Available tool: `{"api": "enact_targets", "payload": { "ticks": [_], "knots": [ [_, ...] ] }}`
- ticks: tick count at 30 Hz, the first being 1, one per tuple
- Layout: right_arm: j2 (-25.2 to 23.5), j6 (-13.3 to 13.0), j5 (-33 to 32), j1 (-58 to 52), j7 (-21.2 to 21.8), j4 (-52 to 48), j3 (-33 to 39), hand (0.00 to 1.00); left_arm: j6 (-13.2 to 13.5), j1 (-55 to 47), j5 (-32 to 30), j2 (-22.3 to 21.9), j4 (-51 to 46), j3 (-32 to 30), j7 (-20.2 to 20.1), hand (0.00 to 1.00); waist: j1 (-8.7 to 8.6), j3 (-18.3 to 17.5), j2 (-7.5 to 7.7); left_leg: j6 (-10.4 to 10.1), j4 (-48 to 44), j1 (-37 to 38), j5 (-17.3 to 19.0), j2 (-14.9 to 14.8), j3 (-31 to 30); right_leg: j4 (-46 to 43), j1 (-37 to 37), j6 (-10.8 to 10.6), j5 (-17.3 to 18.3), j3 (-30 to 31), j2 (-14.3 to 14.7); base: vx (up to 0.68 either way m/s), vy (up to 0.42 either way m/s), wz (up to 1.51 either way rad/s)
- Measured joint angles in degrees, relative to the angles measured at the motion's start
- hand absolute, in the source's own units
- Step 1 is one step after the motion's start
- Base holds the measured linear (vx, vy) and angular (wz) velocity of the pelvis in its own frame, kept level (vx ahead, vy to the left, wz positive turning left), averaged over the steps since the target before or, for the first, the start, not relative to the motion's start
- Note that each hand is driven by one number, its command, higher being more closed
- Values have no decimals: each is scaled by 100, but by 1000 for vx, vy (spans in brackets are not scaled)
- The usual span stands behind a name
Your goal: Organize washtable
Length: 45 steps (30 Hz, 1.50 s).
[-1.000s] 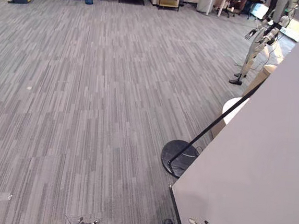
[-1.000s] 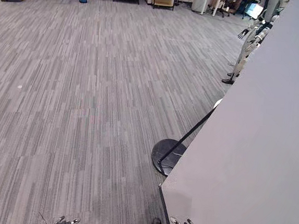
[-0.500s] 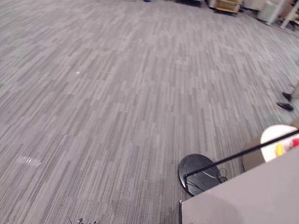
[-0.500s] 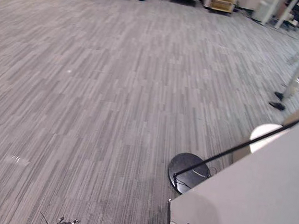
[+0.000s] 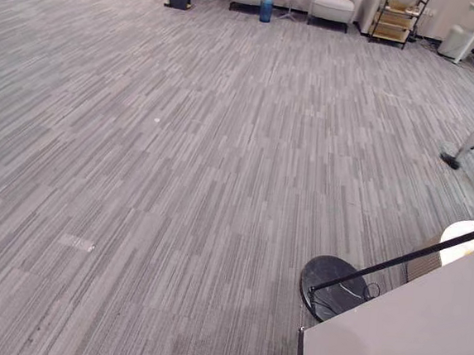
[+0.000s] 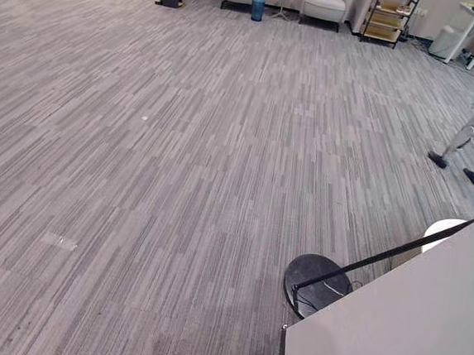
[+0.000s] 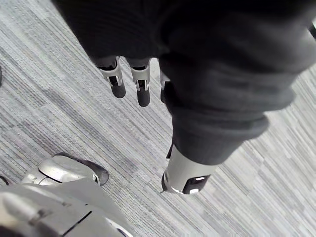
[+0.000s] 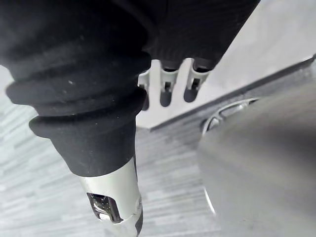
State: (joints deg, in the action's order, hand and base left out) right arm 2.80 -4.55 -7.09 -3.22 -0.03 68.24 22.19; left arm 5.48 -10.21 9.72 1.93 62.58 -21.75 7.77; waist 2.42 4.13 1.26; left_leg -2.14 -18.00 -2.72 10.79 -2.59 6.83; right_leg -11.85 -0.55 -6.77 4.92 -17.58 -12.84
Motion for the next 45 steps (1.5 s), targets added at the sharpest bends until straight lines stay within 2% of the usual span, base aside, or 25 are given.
{"api": "enact_targets", "payload": {
  "ticks": [1,3,4,5,6,7,8,10,12,13,14,15,19,24,27,31,32,35,37,38,45],
  "knots": [
    [54,-7,1,-4,5,-6,66,0,-5,35,-204,-24,25,129,-6,0,-24,-1,-146,-11,-244,-12,190,-4,-66,-40,-4,-50,-30,160,15,0,67,-70],
    [70,2,-4,-3,20,-9,279,0,-4,90,-424,27,36,435,-37,0,-61,-6,-240,50,-603,-104,446,8,-15,-104,164,-138,-91,445,9,-79,194,-79],
    [62,1,-11,16,19,-13,269,0,-6,117,-459,82,46,617,-73,0,-59,2,-259,164,-813,-213,681,-29,138,-241,410,-182,-130,711,33,-152,270,-102],
    [65,2,-27,40,15,-21,249,0,-7,113,-460,106,47,659,-115,0,-41,7,-255,258,-889,-271,777,-55,268,-337,569,-136,-164,842,55,-189,251,-138],
    [82,49,-71,85,12,-32,213,0,-9,105,-453,115,51,730,-150,0,4,-2,-300,306,-906,-337,854,-113,565,-461,825,173,-260,998,74,-236,234,-124],
    [50,54,-150,145,17,-50,140,0,-3,50,-458,206,37,869,-154,0,-95,32,-198,361,-810,-347,884,-111,711,-547,920,404,-250,919,83,-206,219,-104],
    [44,60,-144,159,18,-48,100,0,-2,43,-469,247,38,902,-158,0,-179,15,-207,362,-768,-346,883,-111,725,-605,916,380,-233,828,148,-134,183,-52],
    [48,52,-134,76,18,-43,23,0,-8,31,-480,326,46,1033,-191,0,-184,13,-145,365,-555,-259,866,-113,727,-875,842,275,-93,831,424,-38,149,-33],
    [49,40,-136,-47,19,-42,-13,0,-9,16,-483,349,52,1035,-286,0,-164,8,-86,451,-27,-23,493,2,726,-1281,595,199,378,823,879,20,135,-24],
    [30,42,-134,-78,20,-32,-18,0,-10,10,-484,369,59,1034,-290,0,-166,5,-46,483,121,50,402,84,721,-1271,508,183,474,823,928,81,81,-3],
    [-16,47,-135,-111,21,5,-11,0,-11,28,-490,404,83,1017,-308,0,-182,20,33,640,415,141,176,287,747,-1042,307,286,715,766,1008,115,33,2],
    [-16,49,-135,-117,24,9,-6,0,-16,30,-493,395,102,980,-325,0,-190,-2,69,697,489,189,99,377,774,-786,203,379,777,719,992,99,17,-2],
    [-34,48,-122,-106,26,49,218,0,-16,26,-481,323,121,799,-385,0,-168,6,51,640,622,294,36,489,720,-22,-224,518,713,695,1021,91,-25,-3],
    [-82,40,-131,33,21,62,222,0,3,22,-472,236,140,475,-394,0,-117,15,65,561,524,235,-37,441,549,327,-393,610,563,710,1085,27,-87,5],
    [-71,-9,-158,93,17,58,79,0,17,29,-395,140,92,332,-394,0,41,61,82,471,238,73,-49,412,235,337,-419,655,501,801,1095,-19,-102,-10],
    [-62,-10,-177,120,24,56,-251,0,11,28,-246,86,86,276,-389,0,146,35,-15,353,626,68,-133,461,-238,408,-304,645,427,708,1143,-52,-56,11],
    [-75,-9,-174,119,29,57,-282,0,11,28,-241,89,87,241,-388,0,145,40,-1,323,704,96,-179,471,-269,418,-290,644,406,677,1141,-37,-21,24],
    [-133,-12,-172,94,28,58,-289,0,-3,-11,-191,128,99,144,-370,0,145,32,118,354,1359,291,-631,558,-381,420,-204,639,357,609,1088,-61,-25,20],
    [-142,-32,-151,6,27,58,-213,0,-7,-21,-193,118,107,209,-360,0,104,26,71,383,2121,594,-1058,596,-489,420,-210,633,345,502,1068,-117,-26,29],
    [-142,-39,-124,3,26,37,-67,0,-16,-9,-205,119,118,251,-370,0,-3,30,31,382,2388,692,-1192,603,-587,423,-205,632,345,402,1066,-97,-11,36],
    [-129,95,105,1,30,-5,273,0,-22,8,-485,209,129,601,-422,0,-42,42,-25,409,2391,555,-1249,664,-849,516,-224,550,338,225,1039,-58,22,19]
  ]
}}
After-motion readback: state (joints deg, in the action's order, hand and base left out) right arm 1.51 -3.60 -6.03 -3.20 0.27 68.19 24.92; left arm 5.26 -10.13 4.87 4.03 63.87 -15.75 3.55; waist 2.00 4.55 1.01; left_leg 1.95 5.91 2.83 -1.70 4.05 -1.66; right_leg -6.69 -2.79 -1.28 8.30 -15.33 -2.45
